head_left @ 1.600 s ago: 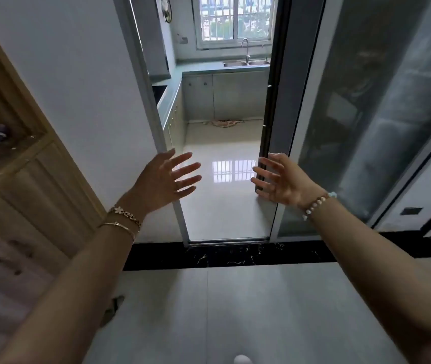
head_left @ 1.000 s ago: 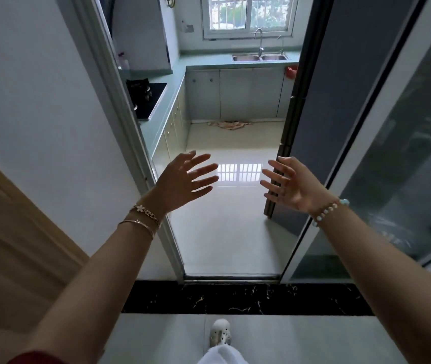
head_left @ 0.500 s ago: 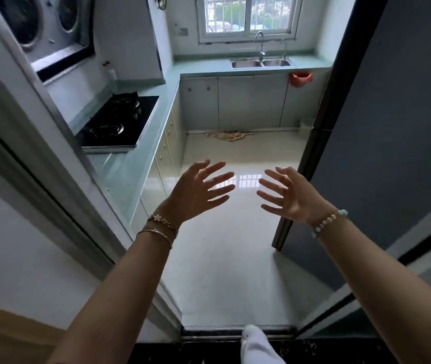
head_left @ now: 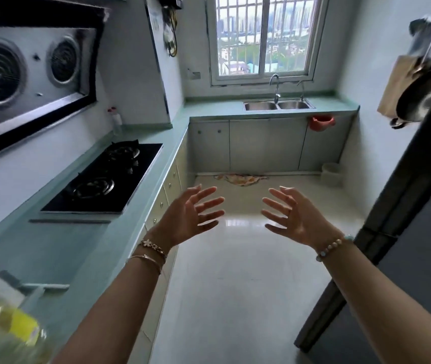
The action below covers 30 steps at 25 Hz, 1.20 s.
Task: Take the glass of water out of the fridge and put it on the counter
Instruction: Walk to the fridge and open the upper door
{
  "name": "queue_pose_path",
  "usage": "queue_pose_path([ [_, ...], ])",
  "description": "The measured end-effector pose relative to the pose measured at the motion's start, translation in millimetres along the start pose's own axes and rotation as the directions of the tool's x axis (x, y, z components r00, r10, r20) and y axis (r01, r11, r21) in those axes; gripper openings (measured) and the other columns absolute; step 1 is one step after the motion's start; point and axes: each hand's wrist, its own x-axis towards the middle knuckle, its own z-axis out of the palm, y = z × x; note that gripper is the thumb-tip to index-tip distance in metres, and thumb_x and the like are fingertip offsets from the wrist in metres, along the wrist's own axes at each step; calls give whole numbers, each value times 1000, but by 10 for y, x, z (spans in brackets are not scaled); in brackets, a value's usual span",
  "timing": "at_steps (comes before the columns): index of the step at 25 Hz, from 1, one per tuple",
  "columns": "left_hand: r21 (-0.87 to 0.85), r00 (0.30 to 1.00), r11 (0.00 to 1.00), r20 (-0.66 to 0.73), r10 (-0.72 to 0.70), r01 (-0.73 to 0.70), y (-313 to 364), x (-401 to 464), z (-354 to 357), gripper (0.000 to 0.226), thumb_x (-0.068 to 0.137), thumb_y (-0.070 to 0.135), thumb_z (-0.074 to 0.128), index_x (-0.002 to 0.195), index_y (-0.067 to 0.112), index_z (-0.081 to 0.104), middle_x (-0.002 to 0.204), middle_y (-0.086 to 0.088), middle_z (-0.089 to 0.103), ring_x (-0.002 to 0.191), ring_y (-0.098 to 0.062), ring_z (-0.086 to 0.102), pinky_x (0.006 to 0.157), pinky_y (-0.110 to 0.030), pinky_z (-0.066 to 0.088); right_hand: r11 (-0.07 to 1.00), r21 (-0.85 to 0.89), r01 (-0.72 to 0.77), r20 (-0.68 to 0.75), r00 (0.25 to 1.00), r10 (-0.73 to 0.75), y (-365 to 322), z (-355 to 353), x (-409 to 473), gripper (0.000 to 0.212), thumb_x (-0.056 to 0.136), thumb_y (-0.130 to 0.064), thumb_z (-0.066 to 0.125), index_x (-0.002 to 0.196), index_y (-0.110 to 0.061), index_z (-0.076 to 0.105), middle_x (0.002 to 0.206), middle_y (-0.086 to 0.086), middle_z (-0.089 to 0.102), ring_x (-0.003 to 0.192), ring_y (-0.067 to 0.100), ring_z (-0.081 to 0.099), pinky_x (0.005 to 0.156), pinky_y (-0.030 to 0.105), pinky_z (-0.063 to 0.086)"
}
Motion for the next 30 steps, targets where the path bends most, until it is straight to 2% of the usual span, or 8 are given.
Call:
queue_pose_path([
  [2,-13,999,1000,-29,-14,14,116,366,-127,44,89,47,49,125,26,64,132,-6,65,120,-32,61,102,-46,44,1000,-2,-13,-4,1000,13,-164,-48,400,37,88,-43,58,121,-27,67,130,2,66,120,28,60,107,51,42],
  [7,-19,1000,1000,-20,-23,22,401,1473,-479,42,89,48,51,122,26,66,131,-7,66,116,-31,62,106,-48,41,1000,10,-27,-18,999,28,-542,-184,1461,40,85,-43,61,122,-28,67,130,2,66,120,29,60,106,52,42],
  [18,20,987,994,123,-105,103,1452,4485,-1205,45,84,47,57,123,25,66,131,-7,64,112,-30,63,110,-50,35,998,47,43,-148,988,-35,-1797,-301,3976,42,87,-43,58,125,-27,64,132,3,63,124,30,56,110,53,37],
  [24,40,968,986,185,-169,165,1649,5727,-1279,45,85,47,57,123,25,66,133,-7,64,115,-31,62,109,-49,37,995,75,67,-224,973,-48,-2190,-615,4858,41,88,-43,57,124,-25,65,132,4,63,123,30,56,110,54,36],
  [30,57,939,978,273,-208,200,1882,7262,-1105,51,87,46,57,133,22,59,139,-11,60,115,-32,60,107,-47,40,984,121,129,-298,951,-88,-2812,-1162,5830,39,89,-41,55,123,-25,65,128,4,64,121,30,57,110,53,36],
])
